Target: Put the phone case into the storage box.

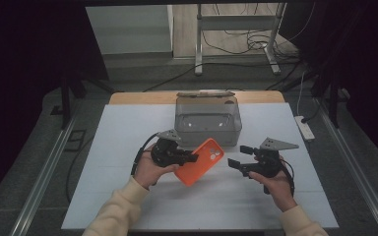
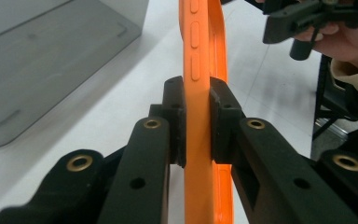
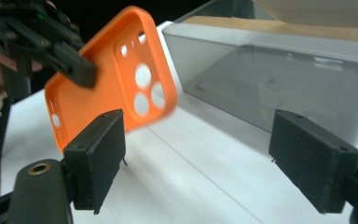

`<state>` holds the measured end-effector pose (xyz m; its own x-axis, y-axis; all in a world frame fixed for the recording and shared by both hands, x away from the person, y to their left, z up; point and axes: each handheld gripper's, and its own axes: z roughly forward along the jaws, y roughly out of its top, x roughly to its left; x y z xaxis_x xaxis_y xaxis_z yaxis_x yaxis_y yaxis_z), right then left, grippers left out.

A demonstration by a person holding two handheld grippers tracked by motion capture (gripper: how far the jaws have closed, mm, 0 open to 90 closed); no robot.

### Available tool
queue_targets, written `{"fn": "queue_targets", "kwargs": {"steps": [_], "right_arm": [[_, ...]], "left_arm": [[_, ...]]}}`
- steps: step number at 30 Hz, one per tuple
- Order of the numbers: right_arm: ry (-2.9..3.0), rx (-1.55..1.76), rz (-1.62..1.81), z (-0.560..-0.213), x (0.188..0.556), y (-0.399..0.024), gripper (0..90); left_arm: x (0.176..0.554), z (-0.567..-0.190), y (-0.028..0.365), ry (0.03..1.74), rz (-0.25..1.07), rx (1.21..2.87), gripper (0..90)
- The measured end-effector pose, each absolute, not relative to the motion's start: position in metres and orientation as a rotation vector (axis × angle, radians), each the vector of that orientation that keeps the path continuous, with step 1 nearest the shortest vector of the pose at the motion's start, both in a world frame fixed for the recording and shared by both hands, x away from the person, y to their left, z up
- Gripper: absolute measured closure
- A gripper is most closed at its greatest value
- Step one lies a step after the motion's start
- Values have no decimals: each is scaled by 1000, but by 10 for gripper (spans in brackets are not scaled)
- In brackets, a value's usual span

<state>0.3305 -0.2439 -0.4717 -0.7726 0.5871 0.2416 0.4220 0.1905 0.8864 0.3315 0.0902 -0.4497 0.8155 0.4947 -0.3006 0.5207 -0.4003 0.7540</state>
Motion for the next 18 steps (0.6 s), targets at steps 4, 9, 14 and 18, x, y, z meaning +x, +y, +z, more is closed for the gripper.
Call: {"fn": "queue_targets", "kwargs": {"steps": [4, 9, 14, 18], "right_arm": [[2295, 1004, 1615, -476, 326, -251, 178], [2288, 1023, 1583, -480, 323, -257, 173], [2280, 1052, 1566, -485, 321, -264, 174], [2263, 1074, 1556, -487, 318, -271, 175]], "left_arm": [[331, -448, 91, 751, -21, 2061, 796], [330, -446, 93, 748, -7, 2060, 797], [328, -444, 96, 746, 6, 2052, 797], [328, -443, 98, 754, 17, 2040, 797]]}}
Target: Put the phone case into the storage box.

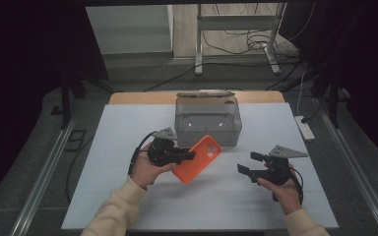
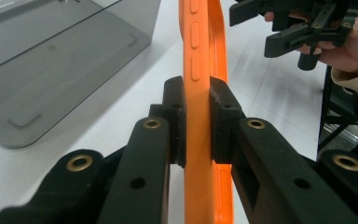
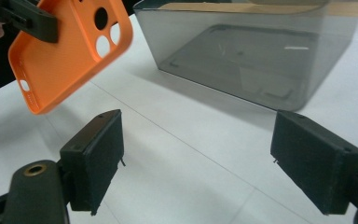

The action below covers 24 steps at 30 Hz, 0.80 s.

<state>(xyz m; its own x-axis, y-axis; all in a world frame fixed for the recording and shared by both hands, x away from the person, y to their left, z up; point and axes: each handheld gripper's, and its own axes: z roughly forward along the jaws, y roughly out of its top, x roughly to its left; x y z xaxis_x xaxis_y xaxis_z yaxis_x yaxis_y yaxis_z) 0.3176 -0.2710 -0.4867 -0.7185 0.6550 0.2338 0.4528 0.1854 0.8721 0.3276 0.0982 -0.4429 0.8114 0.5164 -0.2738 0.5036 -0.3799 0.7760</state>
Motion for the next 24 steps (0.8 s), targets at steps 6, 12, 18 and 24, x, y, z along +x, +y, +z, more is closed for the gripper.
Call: {"fn": "queue_targets", "kwargs": {"steps": [6, 12, 18, 24], "right_arm": [[2264, 1085, 1520, -492, 307, -281, 175], [2259, 1101, 1502, -497, 304, -288, 176], [2254, 1104, 1495, -498, 305, -289, 177], [2266, 1096, 1471, -500, 306, -288, 177]], "left_arm": [[326, -442, 99, 755, 24, 2034, 796], [326, -442, 99, 761, 29, 2033, 796], [326, -441, 101, 768, 34, 2030, 796], [326, -441, 103, 771, 44, 2026, 796]]}}
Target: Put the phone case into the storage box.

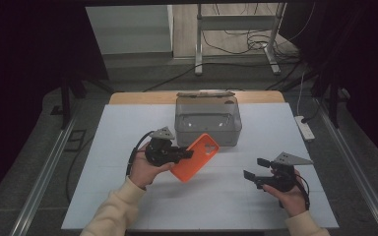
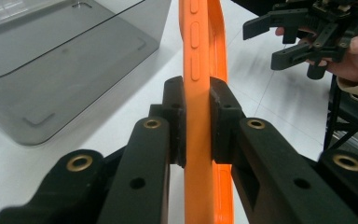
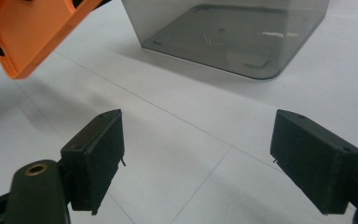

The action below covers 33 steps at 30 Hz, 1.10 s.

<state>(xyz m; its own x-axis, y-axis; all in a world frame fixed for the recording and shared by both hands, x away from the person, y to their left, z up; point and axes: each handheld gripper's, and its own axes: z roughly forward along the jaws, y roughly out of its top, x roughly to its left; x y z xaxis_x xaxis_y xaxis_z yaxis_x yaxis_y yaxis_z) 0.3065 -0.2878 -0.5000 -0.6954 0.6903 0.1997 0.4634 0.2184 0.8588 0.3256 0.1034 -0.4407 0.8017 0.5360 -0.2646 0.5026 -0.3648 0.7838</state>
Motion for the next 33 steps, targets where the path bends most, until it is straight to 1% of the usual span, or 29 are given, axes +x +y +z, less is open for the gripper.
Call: {"fn": "queue_targets", "kwargs": {"steps": [11, 18, 22, 33], "right_arm": [[2282, 1090, 1457, -503, 308, -287, 179], [2291, 1078, 1450, -505, 309, -287, 180], [2300, 1064, 1448, -505, 309, -285, 180], [2309, 1057, 1430, -507, 311, -285, 180]], "left_arm": [[326, -435, 105, 778, 53, 2008, 796], [329, -428, 107, 804, 56, 1969, 796], [330, -422, 105, 804, 81, 1976, 796], [335, -408, 96, 815, 93, 1993, 796]]}}
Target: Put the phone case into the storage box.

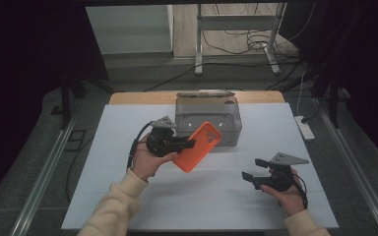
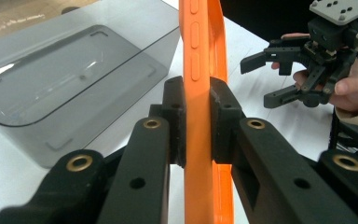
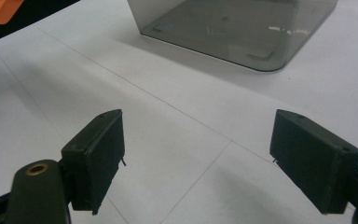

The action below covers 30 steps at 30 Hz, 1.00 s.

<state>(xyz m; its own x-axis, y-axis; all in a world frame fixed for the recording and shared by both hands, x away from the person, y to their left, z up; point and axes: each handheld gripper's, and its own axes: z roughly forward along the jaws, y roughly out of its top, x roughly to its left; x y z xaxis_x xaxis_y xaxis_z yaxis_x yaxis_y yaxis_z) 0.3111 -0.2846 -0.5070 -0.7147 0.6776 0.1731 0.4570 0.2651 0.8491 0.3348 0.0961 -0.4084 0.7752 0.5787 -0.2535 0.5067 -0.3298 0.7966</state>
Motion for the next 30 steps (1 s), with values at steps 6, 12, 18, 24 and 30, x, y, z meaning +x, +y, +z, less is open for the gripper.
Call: {"fn": "queue_targets", "kwargs": {"steps": [6, 12, 18, 24, 30], "right_arm": [[2309, 1061, 1424, -508, 311, -285, 180], [2312, 1067, 1420, -508, 311, -285, 180], [2313, 1068, 1417, -509, 311, -285, 181], [2314, 1067, 1417, -509, 311, -285, 181], [2317, 1068, 1413, -509, 312, -285, 181]], "left_arm": [[338, -401, 95, 827, 105, 1990, 796], [342, -393, 93, 832, 125, 1990, 796], [347, -387, 89, 850, 124, 1989, 796], [356, -378, 83, 859, 143, 1998, 796], [364, -371, 79, 867, 146, 2001, 796]]}}
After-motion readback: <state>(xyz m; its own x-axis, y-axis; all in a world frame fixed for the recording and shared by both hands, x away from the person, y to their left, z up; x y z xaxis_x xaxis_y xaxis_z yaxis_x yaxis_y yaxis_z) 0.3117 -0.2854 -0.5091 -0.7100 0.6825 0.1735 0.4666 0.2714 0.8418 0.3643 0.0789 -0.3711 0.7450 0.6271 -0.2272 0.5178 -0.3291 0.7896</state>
